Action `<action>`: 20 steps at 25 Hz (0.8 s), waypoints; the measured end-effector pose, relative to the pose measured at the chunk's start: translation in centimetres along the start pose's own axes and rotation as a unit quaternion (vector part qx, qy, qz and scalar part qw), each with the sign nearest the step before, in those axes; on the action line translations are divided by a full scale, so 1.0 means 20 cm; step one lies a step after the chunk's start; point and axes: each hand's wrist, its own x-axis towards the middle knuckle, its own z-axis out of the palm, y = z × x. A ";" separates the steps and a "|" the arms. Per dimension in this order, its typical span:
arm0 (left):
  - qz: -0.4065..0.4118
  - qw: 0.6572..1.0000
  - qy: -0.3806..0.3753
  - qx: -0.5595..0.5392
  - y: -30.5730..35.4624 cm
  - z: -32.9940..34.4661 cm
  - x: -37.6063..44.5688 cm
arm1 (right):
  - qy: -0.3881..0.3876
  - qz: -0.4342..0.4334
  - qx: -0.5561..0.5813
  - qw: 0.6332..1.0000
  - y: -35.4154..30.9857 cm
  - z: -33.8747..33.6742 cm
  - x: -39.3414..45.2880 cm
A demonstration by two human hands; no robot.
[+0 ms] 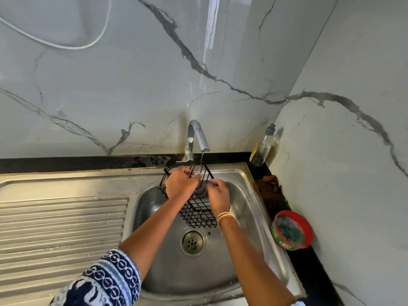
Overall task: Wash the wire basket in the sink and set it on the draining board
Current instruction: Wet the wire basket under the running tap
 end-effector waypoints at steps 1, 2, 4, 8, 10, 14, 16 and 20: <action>0.013 0.999 -0.030 0.012 0.01 0.00 0.01 | -0.027 0.005 0.024 0.999 -0.03 0.02 0.00; 0.028 0.997 -0.065 0.022 0.01 0.00 0.02 | -0.050 0.010 0.038 0.998 -0.05 0.01 0.00; 0.046 0.987 -0.150 0.021 0.02 -0.02 0.04 | -0.072 0.032 0.054 0.995 -0.06 -0.01 0.01; 0.057 0.967 -0.247 -0.024 0.01 -0.08 0.06 | -0.027 0.072 0.064 0.995 -0.01 -0.02 0.05; 0.083 0.973 -0.211 -0.049 0.00 -0.10 0.05 | -0.007 0.062 0.059 0.996 0.01 -0.01 0.05; 0.035 0.995 0.012 -0.088 -0.12 -0.15 0.09 | 0.004 0.075 0.077 0.994 0.02 -0.06 0.04; -0.044 0.997 0.015 -0.064 -0.21 -0.16 0.11 | 0.001 0.079 0.104 0.991 0.04 -0.09 0.05; -0.214 0.951 -0.127 -0.185 -0.27 -0.14 0.11 | -0.009 0.121 0.189 0.974 0.05 -0.14 0.06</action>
